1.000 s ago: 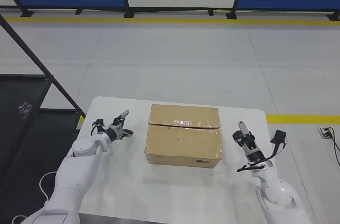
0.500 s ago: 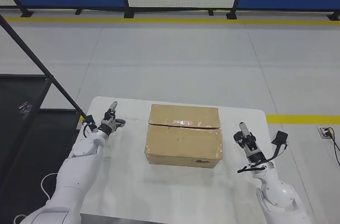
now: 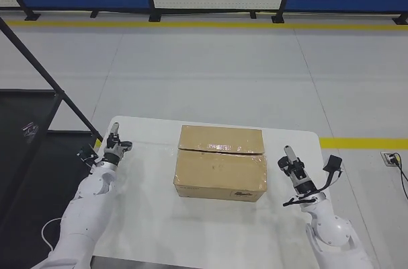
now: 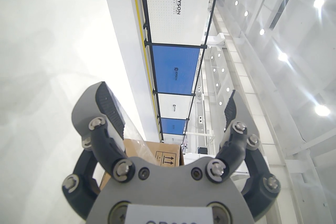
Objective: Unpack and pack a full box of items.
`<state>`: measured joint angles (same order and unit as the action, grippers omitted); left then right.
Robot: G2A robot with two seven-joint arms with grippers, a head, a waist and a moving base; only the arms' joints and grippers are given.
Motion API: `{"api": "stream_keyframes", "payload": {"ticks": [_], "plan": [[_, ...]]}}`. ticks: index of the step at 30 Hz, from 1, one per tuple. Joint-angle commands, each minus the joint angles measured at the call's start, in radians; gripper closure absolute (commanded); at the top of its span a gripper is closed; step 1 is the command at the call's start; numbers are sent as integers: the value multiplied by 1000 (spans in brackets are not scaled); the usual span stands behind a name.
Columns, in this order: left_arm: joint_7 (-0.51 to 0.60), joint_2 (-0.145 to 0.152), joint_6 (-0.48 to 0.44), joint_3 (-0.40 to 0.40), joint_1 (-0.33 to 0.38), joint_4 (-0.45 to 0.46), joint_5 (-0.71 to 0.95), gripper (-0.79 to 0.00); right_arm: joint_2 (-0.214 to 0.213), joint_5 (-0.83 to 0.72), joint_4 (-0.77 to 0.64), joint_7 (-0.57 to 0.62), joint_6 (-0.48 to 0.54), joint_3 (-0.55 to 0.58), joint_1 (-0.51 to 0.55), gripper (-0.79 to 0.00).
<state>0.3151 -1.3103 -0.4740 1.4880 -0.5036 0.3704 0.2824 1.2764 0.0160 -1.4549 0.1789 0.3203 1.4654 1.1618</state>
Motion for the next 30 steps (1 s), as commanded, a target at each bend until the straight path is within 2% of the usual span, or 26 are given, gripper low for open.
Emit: {"api": "stream_keyframes", "payload": {"ticks": [1, 10, 23, 30], "plan": [[0, 8, -3, 14, -11, 8, 8, -785, 0, 3, 0, 1, 1, 1, 0, -785], [23, 33, 10, 54, -46, 29, 26, -785, 0, 9, -8, 4, -4, -2, -2, -785], [-1, 43, -37, 81, -154, 85, 55, -785, 2, 16, -2, 16, -11, -15, -16, -785], [-12, 38, -44, 77, -223, 137, 70, -785, 4, 19, 2, 21, -13, -27, -32, -785]]}}
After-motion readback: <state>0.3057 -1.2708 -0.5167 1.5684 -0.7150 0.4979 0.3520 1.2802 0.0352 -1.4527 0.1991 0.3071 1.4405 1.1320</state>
